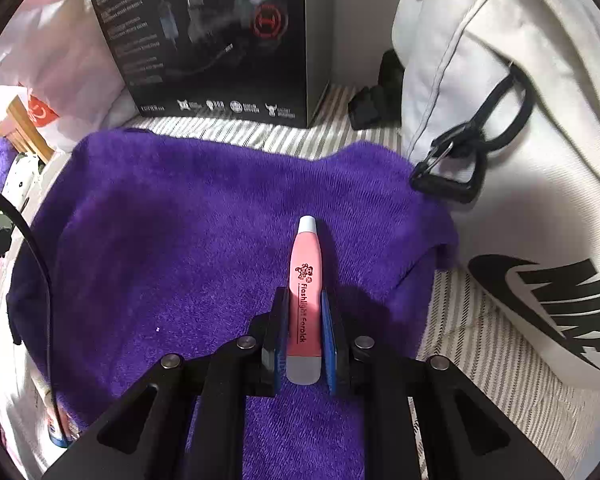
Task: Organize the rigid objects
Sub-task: 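Carry the pink highlighter onto the purple towel and open the right tool, then lower the green binder clip onto the purple towel and open the left tool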
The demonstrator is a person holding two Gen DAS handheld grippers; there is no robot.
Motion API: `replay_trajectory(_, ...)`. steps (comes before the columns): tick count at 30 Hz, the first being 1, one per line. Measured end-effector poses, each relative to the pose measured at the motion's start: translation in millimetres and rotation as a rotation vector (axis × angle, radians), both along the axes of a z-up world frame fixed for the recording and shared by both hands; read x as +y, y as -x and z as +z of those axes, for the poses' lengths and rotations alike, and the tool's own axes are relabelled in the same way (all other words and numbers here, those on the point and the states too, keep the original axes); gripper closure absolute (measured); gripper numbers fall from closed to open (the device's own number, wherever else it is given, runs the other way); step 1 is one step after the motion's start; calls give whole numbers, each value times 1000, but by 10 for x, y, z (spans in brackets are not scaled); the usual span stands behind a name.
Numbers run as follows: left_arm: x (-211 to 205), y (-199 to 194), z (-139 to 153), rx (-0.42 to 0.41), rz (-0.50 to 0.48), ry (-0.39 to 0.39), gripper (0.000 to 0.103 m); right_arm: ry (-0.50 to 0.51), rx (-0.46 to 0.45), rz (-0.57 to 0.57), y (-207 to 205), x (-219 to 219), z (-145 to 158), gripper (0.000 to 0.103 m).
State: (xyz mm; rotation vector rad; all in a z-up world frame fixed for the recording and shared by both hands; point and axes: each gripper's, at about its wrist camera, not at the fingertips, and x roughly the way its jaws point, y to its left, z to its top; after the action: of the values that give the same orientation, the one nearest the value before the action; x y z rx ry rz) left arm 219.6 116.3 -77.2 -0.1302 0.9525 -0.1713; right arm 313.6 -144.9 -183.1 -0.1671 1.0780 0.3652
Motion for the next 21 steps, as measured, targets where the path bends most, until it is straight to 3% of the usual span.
replay_trajectory(7, -37, -107, -94, 22, -19, 18, 64, 23, -29, 15, 71, 53, -23, 84)
replay_trajectory(9, -72, -206, -124, 38, -31, 13, 64, 51, -18, 4, 89, 73, -15, 67)
replay_trajectory(12, -109, -316, -131, 33, -32, 1, 64, 49, -43, -5, 209, 50, 71, 52)
replay_trajectory(21, -268, -583, -240, 46, -35, -23, 64, 26, -116, -9, 751, -66, 438, 51)
